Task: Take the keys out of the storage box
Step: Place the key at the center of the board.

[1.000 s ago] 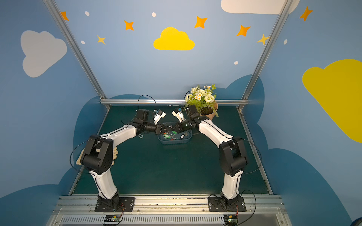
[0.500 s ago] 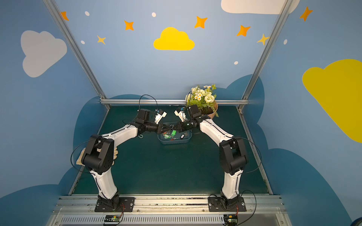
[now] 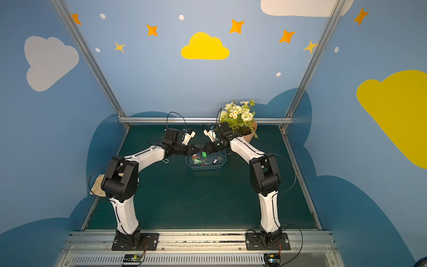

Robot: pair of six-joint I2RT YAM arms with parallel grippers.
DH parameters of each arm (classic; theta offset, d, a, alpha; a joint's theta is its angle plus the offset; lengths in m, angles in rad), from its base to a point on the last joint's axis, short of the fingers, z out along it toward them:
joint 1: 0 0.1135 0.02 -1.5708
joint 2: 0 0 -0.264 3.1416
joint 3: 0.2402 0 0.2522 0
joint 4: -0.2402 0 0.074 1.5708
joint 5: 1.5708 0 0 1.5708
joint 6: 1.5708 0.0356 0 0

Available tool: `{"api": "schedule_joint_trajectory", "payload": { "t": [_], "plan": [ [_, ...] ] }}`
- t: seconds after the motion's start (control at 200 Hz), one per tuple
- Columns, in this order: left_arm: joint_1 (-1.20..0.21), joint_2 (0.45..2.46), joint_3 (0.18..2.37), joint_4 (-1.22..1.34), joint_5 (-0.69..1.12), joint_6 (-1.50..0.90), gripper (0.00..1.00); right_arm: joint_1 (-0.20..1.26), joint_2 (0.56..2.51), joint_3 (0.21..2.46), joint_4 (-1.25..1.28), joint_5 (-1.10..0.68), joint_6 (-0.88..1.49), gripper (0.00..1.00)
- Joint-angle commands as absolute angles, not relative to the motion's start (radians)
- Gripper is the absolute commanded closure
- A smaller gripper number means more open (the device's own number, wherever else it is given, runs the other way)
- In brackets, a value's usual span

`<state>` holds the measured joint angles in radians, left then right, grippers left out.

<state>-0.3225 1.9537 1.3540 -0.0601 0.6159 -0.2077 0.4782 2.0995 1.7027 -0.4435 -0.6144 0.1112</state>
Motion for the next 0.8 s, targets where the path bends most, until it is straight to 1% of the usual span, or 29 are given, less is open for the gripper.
{"api": "schedule_joint_trajectory", "payload": {
  "t": [0.0,0.085,0.175,0.325,0.411,0.491,0.551,0.601,0.796],
  "plan": [
    [-0.326,1.951,1.384,-0.04,0.652,-0.238,0.98,0.448,2.128,1.716,-0.483,-0.544,0.117,0.89],
    [-0.326,1.959,1.385,-0.036,0.66,-0.252,0.98,0.446,2.13,1.712,-0.485,-0.543,0.114,0.78],
    [-0.327,1.961,1.379,-0.02,0.67,-0.268,0.98,0.445,2.13,1.705,-0.486,-0.544,0.11,0.73],
    [-0.327,1.955,1.374,-0.018,0.674,-0.279,0.98,0.444,2.114,1.685,-0.492,-0.542,0.1,0.71],
    [-0.327,1.935,1.372,-0.045,0.659,-0.272,0.98,0.445,2.087,1.659,-0.503,-0.533,0.091,0.67],
    [-0.328,1.895,1.359,-0.094,0.63,-0.263,0.98,0.446,2.044,1.613,-0.503,-0.502,0.087,0.55],
    [-0.334,1.84,1.339,-0.157,0.6,-0.258,0.98,0.449,2.006,1.575,-0.509,-0.468,0.089,0.45],
    [-0.353,1.777,1.303,-0.205,0.547,-0.249,0.98,0.453,1.97,1.541,-0.511,-0.433,0.093,0.41],
    [-0.52,1.454,1.107,-0.399,0.273,-0.231,0.98,0.455,1.821,1.413,-0.507,-0.277,0.182,0.35]
  ]
}}
